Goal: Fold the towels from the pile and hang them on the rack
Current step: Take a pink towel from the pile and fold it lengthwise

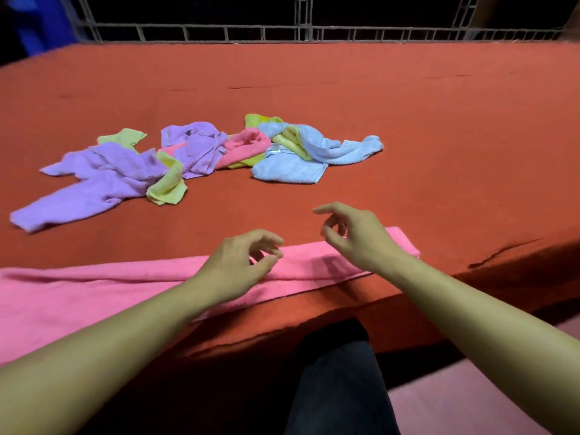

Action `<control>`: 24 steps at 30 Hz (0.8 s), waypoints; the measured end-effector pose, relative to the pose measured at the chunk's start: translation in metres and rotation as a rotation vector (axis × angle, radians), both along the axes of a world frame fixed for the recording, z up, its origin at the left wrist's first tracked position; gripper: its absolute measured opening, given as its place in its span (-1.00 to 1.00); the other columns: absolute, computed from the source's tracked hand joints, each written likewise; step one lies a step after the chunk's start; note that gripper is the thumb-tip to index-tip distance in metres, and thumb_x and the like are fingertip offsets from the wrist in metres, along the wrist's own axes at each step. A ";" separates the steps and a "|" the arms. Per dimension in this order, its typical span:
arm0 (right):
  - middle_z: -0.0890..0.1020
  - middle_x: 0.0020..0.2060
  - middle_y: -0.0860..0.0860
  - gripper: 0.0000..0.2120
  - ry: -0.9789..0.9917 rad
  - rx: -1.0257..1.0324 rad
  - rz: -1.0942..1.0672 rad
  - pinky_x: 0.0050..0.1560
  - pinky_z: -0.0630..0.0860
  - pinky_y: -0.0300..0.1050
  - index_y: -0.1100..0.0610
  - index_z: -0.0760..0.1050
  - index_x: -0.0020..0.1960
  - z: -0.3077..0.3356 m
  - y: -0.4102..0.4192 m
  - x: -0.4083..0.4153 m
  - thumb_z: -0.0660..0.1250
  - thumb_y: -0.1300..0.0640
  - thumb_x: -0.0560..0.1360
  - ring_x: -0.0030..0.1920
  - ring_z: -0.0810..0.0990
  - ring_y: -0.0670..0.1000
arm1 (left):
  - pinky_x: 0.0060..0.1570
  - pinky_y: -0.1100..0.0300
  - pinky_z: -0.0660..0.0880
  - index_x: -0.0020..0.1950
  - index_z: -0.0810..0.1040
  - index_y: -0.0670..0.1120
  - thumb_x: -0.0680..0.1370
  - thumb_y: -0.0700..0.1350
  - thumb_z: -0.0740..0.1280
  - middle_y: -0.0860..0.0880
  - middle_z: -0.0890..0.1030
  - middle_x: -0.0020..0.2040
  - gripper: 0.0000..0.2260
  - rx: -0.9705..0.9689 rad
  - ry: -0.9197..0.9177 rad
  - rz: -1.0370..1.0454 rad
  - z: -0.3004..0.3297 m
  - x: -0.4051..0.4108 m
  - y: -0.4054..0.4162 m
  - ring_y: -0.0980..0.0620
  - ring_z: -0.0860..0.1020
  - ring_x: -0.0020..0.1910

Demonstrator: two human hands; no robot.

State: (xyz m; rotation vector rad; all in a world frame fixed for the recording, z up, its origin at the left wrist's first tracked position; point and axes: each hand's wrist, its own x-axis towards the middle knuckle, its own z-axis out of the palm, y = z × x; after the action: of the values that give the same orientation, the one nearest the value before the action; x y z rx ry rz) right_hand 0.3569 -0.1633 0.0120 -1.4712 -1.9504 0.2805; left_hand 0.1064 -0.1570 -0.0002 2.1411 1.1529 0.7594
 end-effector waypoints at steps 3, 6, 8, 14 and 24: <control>0.62 -0.26 -0.19 -0.67 0.009 -0.044 0.162 -0.17 0.44 -0.23 -0.03 0.55 0.21 0.003 0.010 -0.070 0.35 0.20 0.48 -0.31 0.53 -0.16 | -0.15 0.35 0.48 0.06 0.54 0.18 0.50 -0.24 0.39 0.23 0.68 -0.10 -0.69 0.022 0.005 0.114 0.000 -0.059 -0.014 0.15 0.61 -0.16; 0.62 -0.26 -0.20 -0.67 -0.011 -0.089 0.307 -0.16 0.44 -0.21 -0.03 0.55 0.22 0.001 0.019 -0.143 0.34 0.19 0.48 -0.32 0.53 -0.17 | -0.15 0.35 0.47 0.05 0.56 0.17 0.50 -0.19 0.40 0.21 0.69 -0.09 -0.74 0.055 -0.027 0.285 0.003 -0.129 -0.028 0.12 0.60 -0.17; 0.61 -0.25 -0.21 -0.67 -0.021 -0.103 0.369 -0.14 0.45 -0.17 -0.02 0.55 0.23 -0.002 0.025 -0.178 0.33 0.19 0.48 -0.33 0.52 -0.16 | -0.14 0.32 0.48 0.03 0.54 0.19 0.50 -0.13 0.38 0.18 0.69 -0.09 -0.77 0.059 -0.054 0.379 0.004 -0.169 -0.031 0.10 0.59 -0.18; 0.58 -0.23 -0.23 -0.68 -0.075 -0.099 0.524 -0.10 0.45 -0.14 -0.02 0.54 0.23 -0.008 0.039 -0.292 0.33 0.15 0.49 -0.31 0.52 -0.12 | -0.09 0.18 0.51 0.02 0.54 0.13 0.51 -0.27 0.36 0.13 0.69 -0.11 -0.72 0.092 -0.079 0.704 -0.006 -0.304 -0.030 0.07 0.62 -0.15; 0.58 0.08 -0.11 -0.56 -0.263 -0.055 0.554 0.07 0.49 0.01 -0.07 0.43 0.32 -0.026 0.067 -0.405 0.36 0.05 0.46 0.07 0.48 0.04 | 0.26 0.16 0.35 0.37 0.45 0.01 0.52 -0.20 0.37 0.08 0.56 0.26 -0.58 0.105 0.261 0.630 -0.036 -0.386 0.029 -0.03 0.46 0.23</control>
State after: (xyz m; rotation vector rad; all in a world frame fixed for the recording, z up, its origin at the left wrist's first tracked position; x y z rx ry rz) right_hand -0.0478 -0.0962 -0.0140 -1.0095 -2.5646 0.3988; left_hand -0.2794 -0.1283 -0.0361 2.0034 2.0162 0.8258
